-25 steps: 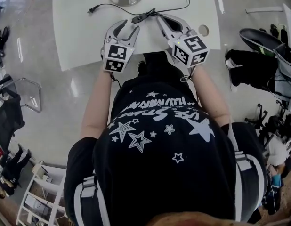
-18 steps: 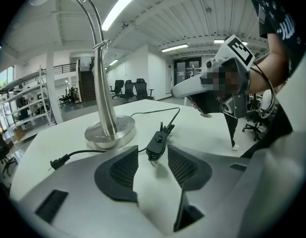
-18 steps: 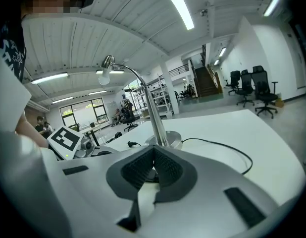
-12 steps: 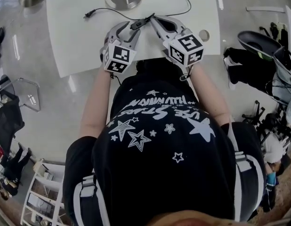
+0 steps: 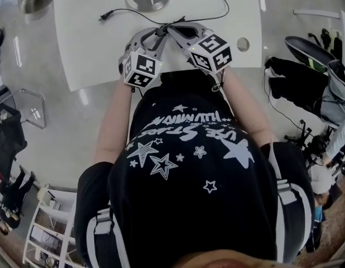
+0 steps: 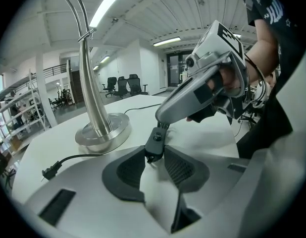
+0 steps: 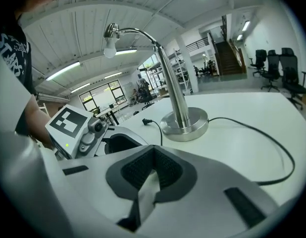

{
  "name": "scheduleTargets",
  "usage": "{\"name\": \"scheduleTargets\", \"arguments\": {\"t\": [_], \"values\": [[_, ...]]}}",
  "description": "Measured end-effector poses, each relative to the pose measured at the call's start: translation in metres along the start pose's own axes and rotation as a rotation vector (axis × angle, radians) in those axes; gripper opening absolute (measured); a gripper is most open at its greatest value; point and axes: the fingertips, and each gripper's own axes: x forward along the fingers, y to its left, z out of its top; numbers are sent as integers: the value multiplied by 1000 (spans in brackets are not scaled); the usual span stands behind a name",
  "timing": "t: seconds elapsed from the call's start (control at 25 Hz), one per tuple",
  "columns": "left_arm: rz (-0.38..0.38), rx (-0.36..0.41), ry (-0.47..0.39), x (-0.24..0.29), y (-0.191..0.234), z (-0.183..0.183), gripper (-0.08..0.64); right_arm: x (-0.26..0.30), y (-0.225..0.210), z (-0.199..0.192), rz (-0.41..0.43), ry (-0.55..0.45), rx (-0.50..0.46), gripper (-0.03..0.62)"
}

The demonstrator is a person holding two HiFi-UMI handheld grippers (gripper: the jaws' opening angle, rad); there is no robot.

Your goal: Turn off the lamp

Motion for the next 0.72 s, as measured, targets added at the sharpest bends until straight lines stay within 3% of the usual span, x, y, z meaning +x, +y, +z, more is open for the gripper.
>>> {"name": "scheduleTargets", "arguments": {"t": [0.24, 0.72], "values": [[-12, -6, 4, -1, 0, 1, 133, 15, 5, -4, 22, 78, -27, 5], [-34, -33, 33, 4, -2, -5, 130, 24, 4, -13, -18, 180, -72, 5]]}}
